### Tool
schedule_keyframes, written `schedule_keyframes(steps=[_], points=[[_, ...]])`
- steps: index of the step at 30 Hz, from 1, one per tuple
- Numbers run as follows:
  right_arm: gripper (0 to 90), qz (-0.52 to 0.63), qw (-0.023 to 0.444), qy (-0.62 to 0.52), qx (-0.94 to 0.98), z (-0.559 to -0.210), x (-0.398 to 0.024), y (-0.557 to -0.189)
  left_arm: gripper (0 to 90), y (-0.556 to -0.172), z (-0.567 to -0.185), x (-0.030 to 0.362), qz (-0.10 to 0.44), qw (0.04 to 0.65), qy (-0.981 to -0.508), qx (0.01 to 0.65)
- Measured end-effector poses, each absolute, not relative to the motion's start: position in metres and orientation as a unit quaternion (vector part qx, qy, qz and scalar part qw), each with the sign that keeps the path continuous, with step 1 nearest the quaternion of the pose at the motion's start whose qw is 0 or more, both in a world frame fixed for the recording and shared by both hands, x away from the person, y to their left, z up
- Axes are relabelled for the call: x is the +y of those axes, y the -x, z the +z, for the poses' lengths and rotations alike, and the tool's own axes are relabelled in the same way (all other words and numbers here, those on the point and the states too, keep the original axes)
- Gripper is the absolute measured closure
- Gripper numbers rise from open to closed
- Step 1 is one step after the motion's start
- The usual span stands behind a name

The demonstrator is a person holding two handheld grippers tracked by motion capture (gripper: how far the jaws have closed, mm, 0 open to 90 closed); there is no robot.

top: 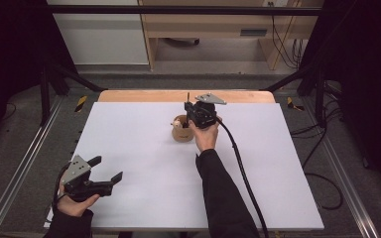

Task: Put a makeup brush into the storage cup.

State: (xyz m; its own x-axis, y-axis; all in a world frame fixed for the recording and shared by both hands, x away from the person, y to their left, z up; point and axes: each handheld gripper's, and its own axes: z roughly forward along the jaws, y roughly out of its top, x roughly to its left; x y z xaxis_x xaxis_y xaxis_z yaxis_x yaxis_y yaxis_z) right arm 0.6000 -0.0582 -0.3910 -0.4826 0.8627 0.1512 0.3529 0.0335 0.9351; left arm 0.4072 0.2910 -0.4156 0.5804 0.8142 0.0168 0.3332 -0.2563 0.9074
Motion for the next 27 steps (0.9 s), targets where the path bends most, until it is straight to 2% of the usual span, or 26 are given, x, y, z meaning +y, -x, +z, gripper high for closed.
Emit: schedule_keyframes(steps=[16, 27], points=[[85.0, 0.501, 0.226, -0.456, 0.701, -0.405, -0.058, -0.598, 7.1, -0.407, -0.416, 0.289, 0.252, 0.475, -0.751, 0.383], [73.0, 0.501, 0.213, -0.451, 0.707, -0.4, -0.073, -0.581, 7.1, -0.407, -0.416, 0.288, 0.252, 0.473, -0.753, 0.381]])
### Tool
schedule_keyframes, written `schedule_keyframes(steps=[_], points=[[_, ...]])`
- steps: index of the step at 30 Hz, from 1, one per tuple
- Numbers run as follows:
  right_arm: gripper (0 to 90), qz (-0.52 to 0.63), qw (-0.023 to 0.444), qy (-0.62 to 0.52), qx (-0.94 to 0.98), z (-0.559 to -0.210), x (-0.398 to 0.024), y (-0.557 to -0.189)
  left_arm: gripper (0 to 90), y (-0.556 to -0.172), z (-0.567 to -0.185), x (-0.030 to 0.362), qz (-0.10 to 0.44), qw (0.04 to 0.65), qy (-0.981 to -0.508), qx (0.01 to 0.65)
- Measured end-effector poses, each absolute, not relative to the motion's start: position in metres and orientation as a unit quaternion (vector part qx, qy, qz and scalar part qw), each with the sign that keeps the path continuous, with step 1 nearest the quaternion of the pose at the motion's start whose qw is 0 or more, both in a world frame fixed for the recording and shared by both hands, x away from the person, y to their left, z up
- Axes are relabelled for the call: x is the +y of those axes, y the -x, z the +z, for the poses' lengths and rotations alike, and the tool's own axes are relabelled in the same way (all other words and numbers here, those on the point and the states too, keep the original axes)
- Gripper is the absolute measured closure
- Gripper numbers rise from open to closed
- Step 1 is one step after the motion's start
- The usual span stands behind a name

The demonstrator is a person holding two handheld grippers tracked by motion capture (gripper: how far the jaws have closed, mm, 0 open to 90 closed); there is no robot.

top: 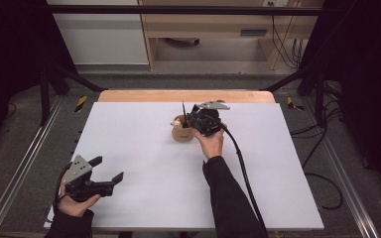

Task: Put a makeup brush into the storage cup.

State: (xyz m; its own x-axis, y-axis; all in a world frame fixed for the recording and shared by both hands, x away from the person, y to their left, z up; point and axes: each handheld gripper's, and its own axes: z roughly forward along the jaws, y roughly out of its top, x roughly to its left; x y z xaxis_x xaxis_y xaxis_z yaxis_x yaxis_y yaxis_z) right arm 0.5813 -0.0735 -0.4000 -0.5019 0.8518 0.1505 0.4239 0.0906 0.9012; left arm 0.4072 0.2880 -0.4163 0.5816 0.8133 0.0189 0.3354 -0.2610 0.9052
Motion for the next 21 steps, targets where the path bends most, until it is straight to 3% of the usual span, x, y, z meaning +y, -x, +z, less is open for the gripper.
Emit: schedule_keyframes(steps=[21], points=[[41.5, 0.547, 0.204, -0.378, 0.719, -0.367, -0.11, -0.513, 6.9, -0.407, -0.417, 0.286, 0.251, 0.473, -0.753, 0.383]])
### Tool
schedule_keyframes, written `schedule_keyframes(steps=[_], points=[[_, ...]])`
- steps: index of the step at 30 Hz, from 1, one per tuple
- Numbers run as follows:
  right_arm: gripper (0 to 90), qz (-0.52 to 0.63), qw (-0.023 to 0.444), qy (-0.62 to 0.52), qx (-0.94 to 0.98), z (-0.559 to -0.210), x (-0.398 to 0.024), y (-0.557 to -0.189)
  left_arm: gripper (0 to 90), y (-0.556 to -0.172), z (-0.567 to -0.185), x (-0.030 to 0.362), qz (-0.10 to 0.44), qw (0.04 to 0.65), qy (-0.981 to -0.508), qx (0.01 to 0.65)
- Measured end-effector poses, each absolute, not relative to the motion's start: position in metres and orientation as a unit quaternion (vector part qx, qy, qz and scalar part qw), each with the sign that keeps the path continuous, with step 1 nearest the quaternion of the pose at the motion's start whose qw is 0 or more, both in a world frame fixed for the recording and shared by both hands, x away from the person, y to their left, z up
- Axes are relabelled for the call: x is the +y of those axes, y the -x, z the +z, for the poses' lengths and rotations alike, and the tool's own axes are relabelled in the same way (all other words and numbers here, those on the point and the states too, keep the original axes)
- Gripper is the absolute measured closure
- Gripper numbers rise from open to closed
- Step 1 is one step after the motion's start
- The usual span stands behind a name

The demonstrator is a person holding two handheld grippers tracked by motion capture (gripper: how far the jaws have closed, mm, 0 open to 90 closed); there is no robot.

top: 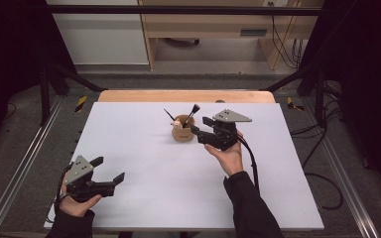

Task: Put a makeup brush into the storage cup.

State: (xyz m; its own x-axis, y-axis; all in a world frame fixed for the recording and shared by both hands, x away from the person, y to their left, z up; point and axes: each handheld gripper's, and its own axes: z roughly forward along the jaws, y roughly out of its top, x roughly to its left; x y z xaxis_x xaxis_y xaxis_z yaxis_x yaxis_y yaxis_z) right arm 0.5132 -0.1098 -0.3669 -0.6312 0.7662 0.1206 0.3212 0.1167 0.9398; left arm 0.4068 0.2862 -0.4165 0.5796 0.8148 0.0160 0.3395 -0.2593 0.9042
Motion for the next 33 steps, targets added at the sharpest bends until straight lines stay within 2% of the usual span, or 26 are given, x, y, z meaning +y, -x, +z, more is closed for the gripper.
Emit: schedule_keyframes(steps=[20, 33], points=[[23.8, 0.562, 0.217, -0.373, 0.705, -0.379, -0.166, -0.459, 6.9, -0.407, -0.418, 0.289, 0.253, 0.471, -0.751, 0.388], [16.0, 0.552, 0.233, -0.388, 0.7, -0.391, -0.203, -0.435, 6.9, -0.409, -0.418, 0.291, 0.253, 0.47, -0.748, 0.393]])
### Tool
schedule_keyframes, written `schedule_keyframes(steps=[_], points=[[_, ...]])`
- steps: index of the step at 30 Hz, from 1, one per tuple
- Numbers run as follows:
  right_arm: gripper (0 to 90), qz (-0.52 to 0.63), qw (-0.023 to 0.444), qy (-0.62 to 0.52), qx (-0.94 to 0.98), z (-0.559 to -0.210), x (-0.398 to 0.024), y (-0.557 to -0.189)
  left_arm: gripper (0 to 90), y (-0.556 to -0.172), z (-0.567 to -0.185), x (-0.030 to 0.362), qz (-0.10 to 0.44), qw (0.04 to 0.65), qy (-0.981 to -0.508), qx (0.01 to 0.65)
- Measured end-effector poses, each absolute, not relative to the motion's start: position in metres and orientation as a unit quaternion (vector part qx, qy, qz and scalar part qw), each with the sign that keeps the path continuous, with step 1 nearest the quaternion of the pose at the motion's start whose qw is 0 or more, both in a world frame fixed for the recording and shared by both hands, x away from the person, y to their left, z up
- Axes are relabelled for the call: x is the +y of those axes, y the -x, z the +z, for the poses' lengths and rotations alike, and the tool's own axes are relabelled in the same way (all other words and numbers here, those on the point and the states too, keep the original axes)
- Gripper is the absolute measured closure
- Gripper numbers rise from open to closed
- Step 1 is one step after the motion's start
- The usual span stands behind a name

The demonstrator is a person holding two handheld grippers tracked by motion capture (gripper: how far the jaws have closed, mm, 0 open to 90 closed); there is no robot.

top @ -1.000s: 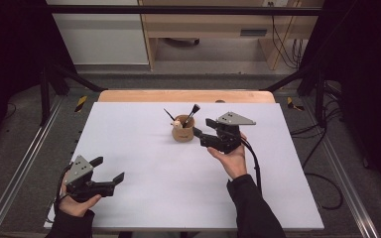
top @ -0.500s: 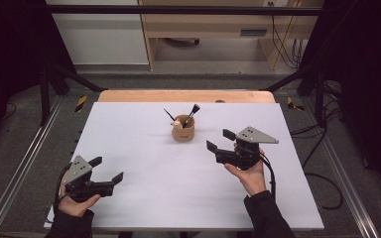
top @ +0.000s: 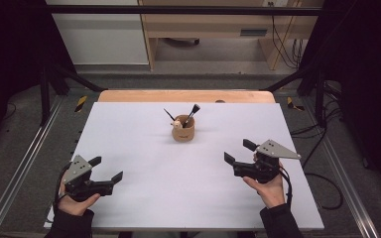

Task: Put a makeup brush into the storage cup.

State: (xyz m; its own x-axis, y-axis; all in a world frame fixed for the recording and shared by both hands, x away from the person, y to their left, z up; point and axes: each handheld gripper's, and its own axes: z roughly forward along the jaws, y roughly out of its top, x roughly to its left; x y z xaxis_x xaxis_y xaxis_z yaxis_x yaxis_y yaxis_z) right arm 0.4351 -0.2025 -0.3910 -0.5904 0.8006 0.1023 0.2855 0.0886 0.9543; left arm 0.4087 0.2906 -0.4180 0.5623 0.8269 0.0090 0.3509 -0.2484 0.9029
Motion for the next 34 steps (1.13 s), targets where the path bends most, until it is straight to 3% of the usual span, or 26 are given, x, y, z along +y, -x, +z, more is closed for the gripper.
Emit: schedule_keyframes(steps=[15, 34], points=[[5.3, 0.543, 0.245, -0.408, 0.691, -0.402, -0.233, -0.417, 6.8, -0.409, -0.418, 0.293, 0.254, 0.471, -0.746, 0.396], [4.7, 0.538, 0.244, -0.432, 0.681, -0.415, -0.255, -0.408, 6.4, -0.408, -0.419, 0.292, 0.255, 0.471, -0.745, 0.397]])
